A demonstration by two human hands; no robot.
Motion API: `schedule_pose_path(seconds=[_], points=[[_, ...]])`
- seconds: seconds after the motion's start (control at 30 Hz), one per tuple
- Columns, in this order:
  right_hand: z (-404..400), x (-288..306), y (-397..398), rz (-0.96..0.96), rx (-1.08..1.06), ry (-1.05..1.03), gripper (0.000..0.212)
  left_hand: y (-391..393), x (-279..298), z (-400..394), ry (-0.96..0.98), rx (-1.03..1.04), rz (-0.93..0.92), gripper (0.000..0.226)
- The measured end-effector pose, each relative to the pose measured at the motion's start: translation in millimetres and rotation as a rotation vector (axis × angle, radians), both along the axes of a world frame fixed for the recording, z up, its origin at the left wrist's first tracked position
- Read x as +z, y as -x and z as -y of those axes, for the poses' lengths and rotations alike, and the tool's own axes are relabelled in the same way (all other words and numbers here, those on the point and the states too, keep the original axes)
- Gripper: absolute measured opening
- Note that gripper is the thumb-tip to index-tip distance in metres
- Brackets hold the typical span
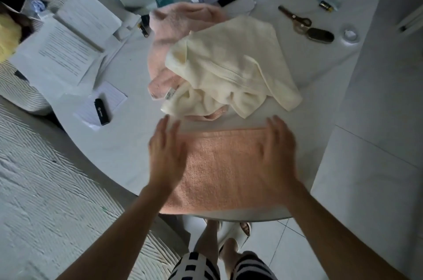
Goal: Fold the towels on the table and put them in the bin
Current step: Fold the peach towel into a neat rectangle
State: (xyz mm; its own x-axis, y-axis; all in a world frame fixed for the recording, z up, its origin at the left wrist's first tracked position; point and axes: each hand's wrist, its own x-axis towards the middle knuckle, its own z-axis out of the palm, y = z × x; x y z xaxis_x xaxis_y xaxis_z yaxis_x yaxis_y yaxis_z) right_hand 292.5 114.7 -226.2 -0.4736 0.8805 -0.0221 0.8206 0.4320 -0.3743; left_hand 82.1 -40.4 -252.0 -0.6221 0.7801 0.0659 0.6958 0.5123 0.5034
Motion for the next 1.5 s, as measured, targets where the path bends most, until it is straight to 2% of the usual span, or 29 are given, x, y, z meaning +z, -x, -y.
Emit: schedule_pose_path(seconds=[0.1,0.2,0.37,0.47,0.6,0.67,0.73,0.8,0.83,0.93,1.03,1.13,1.2,1.27,1.33,1.43,1.5], points=[[68,-15,40,0.048,0.389,0.054,0.064,-38,-18,10,0.127,-0.317,-0.039,0.063],[101,-41,53,0.182,0.573,0.014,0.066,-40,-40,34,0.28,-0.388,-0.177,0.075],[46,-60,-23,0.343,0.494,-0.079,0.071,-13,-46,58,0.276,-0.225,-0.179,0.072],[14,-55,-72,0.417,0.345,-0.036,0.068,-12,-39,63,0.27,-0.138,-0.088,0.074],[18,-44,-72,0.469,0.183,-0.006,0.077,-29,-17,61,0.241,0.088,0.147,0.067],[34,-30,-65,0.363,-0.123,0.098,0.088,-34,1,59,0.192,0.178,0.22,0.063],[54,-16,-68,0.159,-0.483,0.235,0.097,-37,14,61,0.14,0.284,0.351,0.061],[81,-9,-83,0.032,-0.714,0.338,0.093,-44,26,66,0.062,0.503,0.613,0.059],[97,-9,-91,-0.006,-0.757,0.417,0.084,-49,29,72,0.035,0.614,0.718,0.057],[138,-10,-104,-0.13,-0.603,0.693,0.052,-64,24,97,0.076,0.739,0.893,0.049],[151,-4,-89,-0.271,-0.455,0.908,0.04,-78,22,114,0.046,0.805,1.18,0.033],[161,2,-67,-0.414,-0.538,1.083,0.026,-108,28,122,-0.061,0.799,1.58,0.028],[170,-1,-69,-0.525,-0.625,1.189,0.029,-128,30,125,-0.041,0.695,1.726,0.037],[180,-5,-82,-0.603,-0.598,1.423,0.041,-139,33,129,0.03,0.564,1.729,0.043],[189,-5,-97,-0.639,-0.538,1.577,0.042,-141,30,134,-0.029,0.502,1.65,0.049],[197,-4,-112,-0.72,-0.555,1.597,0.038,-127,20,140,-0.224,0.588,1.604,0.048],[197,0,-117,-0.799,-0.584,1.557,0.031,-119,20,142,-0.219,0.603,1.599,0.05]])
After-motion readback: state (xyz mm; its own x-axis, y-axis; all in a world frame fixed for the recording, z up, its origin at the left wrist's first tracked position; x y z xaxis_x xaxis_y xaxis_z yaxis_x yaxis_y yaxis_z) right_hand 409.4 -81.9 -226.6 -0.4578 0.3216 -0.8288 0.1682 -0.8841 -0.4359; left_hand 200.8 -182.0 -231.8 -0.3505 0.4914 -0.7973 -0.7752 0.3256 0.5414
